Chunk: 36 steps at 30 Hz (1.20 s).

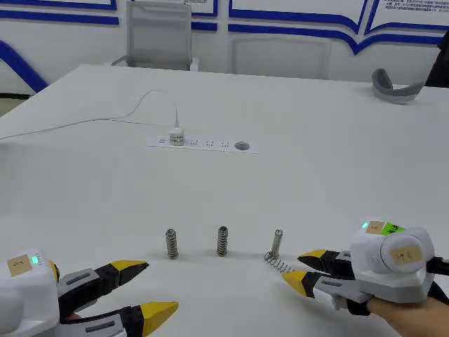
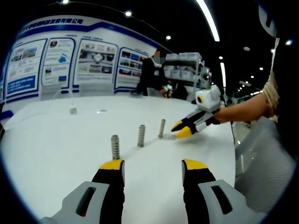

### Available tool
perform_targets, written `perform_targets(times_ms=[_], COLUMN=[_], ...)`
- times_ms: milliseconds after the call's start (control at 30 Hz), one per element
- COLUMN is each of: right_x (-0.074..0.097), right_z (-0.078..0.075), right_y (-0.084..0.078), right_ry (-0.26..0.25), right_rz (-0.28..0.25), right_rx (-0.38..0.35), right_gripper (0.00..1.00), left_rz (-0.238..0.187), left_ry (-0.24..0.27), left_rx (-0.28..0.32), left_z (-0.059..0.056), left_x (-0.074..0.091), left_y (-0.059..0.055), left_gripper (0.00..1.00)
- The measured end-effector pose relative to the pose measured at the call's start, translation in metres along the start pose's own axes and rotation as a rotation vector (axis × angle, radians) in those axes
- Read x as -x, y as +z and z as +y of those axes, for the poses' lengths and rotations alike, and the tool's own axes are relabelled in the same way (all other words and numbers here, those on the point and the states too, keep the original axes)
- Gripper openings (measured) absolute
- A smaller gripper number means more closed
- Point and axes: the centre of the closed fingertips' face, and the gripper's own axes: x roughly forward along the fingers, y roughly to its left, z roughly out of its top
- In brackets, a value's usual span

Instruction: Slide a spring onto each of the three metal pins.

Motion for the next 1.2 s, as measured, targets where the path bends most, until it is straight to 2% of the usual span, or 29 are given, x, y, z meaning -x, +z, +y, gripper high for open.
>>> perform_targets(times_ms=[800,1200], right_x=[-0.0106,-0.0021], right_z=[0.0043,0.0092], right_y=[-0.0098,-0.0091], right_ry=[0.01,0.026], right_rz=[0.044,0.057], right_rx=[0.031,0.032], right_gripper=[0.14,0.12], left_rz=[-0.007,-0.003], left_ry=[-0.006,-0.015], left_rx=[0.001,-0.01], left_z=[-0.0012,-0.0035], left_x=[-0.0008,-0.0013], left_y=[0.0004,0.0008], left_gripper=[0.5,0.49])
